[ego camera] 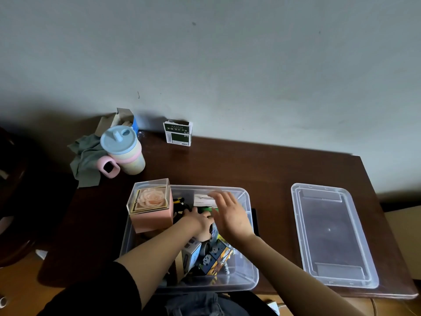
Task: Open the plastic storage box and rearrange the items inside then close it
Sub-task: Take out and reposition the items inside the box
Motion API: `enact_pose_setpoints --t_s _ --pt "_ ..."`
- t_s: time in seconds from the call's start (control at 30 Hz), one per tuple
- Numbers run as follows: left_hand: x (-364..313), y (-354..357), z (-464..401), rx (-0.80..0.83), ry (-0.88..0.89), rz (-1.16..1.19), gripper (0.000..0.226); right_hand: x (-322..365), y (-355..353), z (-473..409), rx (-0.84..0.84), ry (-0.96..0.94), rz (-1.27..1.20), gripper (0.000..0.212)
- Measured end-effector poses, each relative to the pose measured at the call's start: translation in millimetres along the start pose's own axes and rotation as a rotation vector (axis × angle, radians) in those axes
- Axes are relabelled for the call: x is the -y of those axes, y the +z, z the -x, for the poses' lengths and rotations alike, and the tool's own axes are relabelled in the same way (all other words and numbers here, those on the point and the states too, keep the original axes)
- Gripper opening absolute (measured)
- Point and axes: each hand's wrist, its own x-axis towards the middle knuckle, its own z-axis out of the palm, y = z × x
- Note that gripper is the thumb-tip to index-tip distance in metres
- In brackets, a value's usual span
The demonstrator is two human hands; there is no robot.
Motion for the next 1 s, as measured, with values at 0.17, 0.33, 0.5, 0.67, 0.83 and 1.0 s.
enact_pose_setpoints --t_s 0.17,0.33,0.5,0.67,0.83,1.0 --pt "0.6 -15.7 16.6 -0.023 0.036 0.174 0.049 7.5 -2.8 15.2 0.305 0.495 -0.275 0.025" --pt "16.2 -20.1 27.2 -0.194 -0.025 0.494 0.025 5.3 17.5 11.7 0.507 0.882 -0.532 0.03" --pt "24.8 -17.7 37.9 -0.32 -0.272 0.519 0.023 -5.2 25.5 7.6 0.339 1.086 -0.678 0.039" --pt "25.2 -19.6 38.1 -0.469 -0.336 0.869 0.024 -6.6 27.7 7.7 0.263 1.026 -0.773 0.06" --pt "20.0 -25.0 30.9 -0.478 -0.291 1.125 0.045 -3.9 28.7 5.0 0.218 1.043 -0.768 0.059" --pt "10.0 -18.3 22.1 -0.546 -0.272 1.146 0.052 -9.6 29.9 2.9 0.224 1.089 -0.785 0.058"
